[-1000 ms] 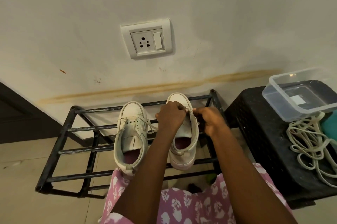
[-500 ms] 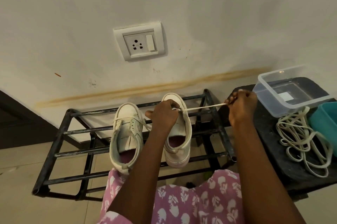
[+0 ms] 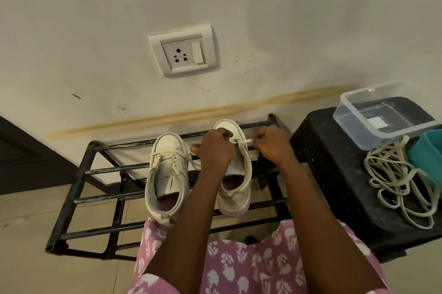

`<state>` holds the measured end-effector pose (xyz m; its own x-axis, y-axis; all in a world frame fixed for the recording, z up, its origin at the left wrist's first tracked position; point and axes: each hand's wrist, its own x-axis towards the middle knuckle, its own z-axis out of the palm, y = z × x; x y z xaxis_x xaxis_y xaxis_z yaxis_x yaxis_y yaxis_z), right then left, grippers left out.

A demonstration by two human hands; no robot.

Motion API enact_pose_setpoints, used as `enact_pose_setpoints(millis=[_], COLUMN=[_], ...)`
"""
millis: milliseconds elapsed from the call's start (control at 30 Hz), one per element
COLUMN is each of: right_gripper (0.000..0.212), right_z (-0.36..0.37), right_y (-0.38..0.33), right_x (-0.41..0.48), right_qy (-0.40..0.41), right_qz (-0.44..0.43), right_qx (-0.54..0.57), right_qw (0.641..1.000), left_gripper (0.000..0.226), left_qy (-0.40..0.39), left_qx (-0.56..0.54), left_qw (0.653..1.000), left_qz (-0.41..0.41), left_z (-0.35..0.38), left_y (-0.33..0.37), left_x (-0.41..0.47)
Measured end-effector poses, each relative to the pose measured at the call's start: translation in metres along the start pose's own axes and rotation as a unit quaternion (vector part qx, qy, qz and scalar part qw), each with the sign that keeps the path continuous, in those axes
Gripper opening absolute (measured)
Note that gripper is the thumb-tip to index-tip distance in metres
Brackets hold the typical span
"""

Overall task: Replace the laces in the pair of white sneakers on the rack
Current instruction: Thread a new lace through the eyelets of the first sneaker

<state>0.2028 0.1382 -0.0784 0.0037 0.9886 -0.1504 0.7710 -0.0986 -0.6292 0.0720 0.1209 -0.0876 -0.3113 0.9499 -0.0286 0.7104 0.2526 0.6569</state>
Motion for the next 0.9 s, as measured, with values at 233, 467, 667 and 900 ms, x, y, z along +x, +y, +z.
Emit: enact_pose_setpoints(millis=[233,467,667,900], right_gripper=[0.025,0.023,0.026,0.019], right_z=[-0.058,-0.061,-0.008,0.024], right_y=[0.022,0.026,-0.004,-0.011], right_x=[-0.017,-0.015,-0.004,0.001], right_qy=[0.366,0.249,-0.003,0.026], right_qz=[0.164,0.042,-0.019,-0.034], right_qx=[-0.11,0.001,0.083,-0.031], right_qw=[0.909,0.968,0.996,0.999], left_gripper=[0.038,0.04,0.039,0.039], left_qy=[0.003,0.002,-0.001,-0.001], left_qx=[0.001,0.015,0.019,-0.008], left_qw=[1.0,1.0,1.0,1.0], left_qz=[-0.02,-0.015,-0.019,-0.02], left_z=[0.002,0.006,0.007,0.006], left_y=[0.0,0.0,-0.003,-0.003], left_x=[0.0,0.002,0.002,0.002])
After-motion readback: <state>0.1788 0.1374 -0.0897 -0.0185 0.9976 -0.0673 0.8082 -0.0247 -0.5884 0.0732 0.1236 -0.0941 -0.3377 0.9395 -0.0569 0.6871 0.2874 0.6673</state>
